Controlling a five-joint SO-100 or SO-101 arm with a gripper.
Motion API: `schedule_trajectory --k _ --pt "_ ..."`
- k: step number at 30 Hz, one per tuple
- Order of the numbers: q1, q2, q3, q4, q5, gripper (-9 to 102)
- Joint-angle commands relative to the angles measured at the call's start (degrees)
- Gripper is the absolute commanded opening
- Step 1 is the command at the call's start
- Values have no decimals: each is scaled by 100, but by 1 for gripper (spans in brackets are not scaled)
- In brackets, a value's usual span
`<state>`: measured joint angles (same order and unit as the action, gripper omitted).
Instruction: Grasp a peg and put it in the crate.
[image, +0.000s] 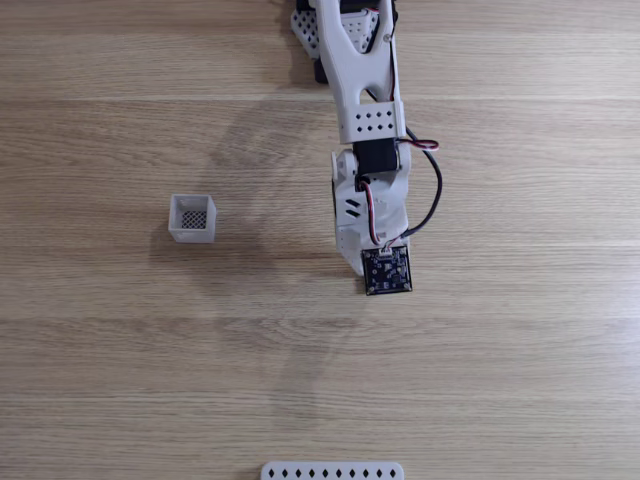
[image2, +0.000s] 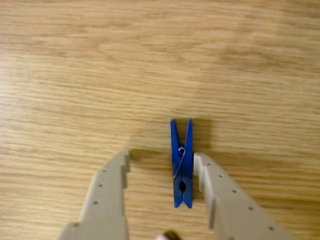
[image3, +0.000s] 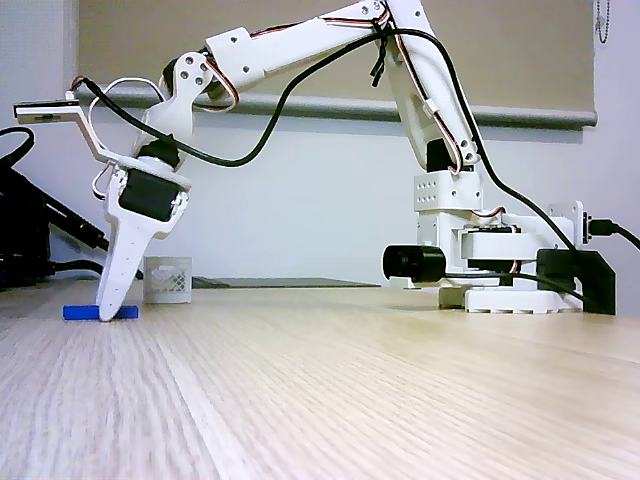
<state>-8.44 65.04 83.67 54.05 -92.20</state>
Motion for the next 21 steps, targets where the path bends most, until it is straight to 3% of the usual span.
schedule_trajectory --k 1,3,8,13,16,21 --pt "62 123 -343 0 -35 7" --pt "62 123 -343 0 -35 -3" --pt "158 141 -290 -9 -35 0" --pt "316 721 431 -545 -35 -1" --pt "519 1477 1292 -1608 -26 -1" --pt "958 3023 3243 -4096 -18 -1"
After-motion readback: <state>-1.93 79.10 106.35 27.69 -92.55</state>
